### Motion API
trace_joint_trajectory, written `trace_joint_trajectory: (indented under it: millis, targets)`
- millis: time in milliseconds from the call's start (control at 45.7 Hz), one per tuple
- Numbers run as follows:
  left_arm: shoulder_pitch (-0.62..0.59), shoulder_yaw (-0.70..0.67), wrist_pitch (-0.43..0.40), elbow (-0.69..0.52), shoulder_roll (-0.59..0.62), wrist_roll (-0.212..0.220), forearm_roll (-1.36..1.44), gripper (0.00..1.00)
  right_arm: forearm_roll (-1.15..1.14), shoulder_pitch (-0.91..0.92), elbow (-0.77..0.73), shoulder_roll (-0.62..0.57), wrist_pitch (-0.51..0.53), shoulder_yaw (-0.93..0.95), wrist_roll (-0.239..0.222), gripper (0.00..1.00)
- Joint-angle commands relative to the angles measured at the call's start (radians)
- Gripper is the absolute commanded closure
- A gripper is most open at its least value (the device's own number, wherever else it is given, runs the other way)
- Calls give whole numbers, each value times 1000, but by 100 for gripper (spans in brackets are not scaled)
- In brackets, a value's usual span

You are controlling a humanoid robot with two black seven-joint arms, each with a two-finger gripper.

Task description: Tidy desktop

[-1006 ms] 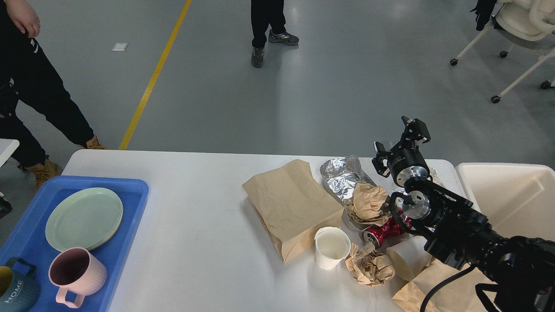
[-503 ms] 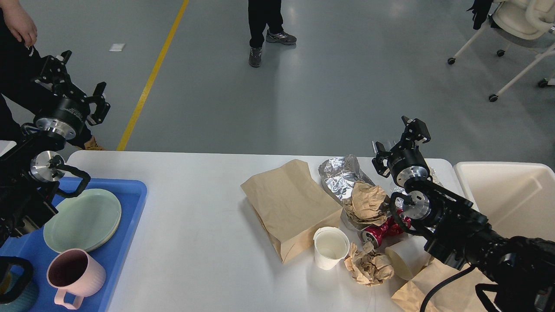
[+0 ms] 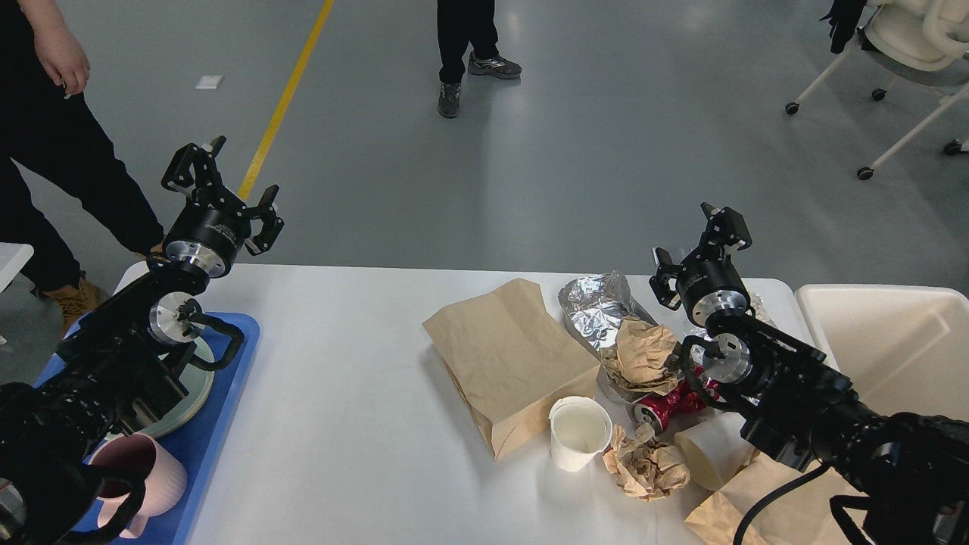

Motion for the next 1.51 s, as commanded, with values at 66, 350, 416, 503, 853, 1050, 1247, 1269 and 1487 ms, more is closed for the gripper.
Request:
trace_joint_trajectory:
  millis: [66,350,416,503,853,1050,1247,1269,1487]
  targets:
    - [36,-3,-14,-2,-8,-1,1,4,0,0,0,0,0,0,0,0]
    - [60,1,-27,-5,-10,-21,-2,4,0,0,0,0,0,0,0,0]
    - [60,0,-25,-5,-13,-32,-2,4,0,0,0,0,0,0,0,0]
    - [60,0,-27,-5,-16,-52,-2,4,0,0,0,0,0,0,-1,0]
    - [68,1,-37,-5,-28,-185,-2,4,0,0,0,0,0,0,0,0]
    - [85,-2,-37,-5,-31,-269,-3,4,0,0,0,0,0,0,0,0]
    - [85,0,-37,-5,-33,-294,-2,4,0,0,0,0,0,0,-1,0]
    - [85,0,-37,-5,-33,-294,-3,4,0,0,0,0,0,0,-1,0]
    - [85,0,-37,-5,-33,-294,-3,4,0,0,0,0,-2,0,0,0]
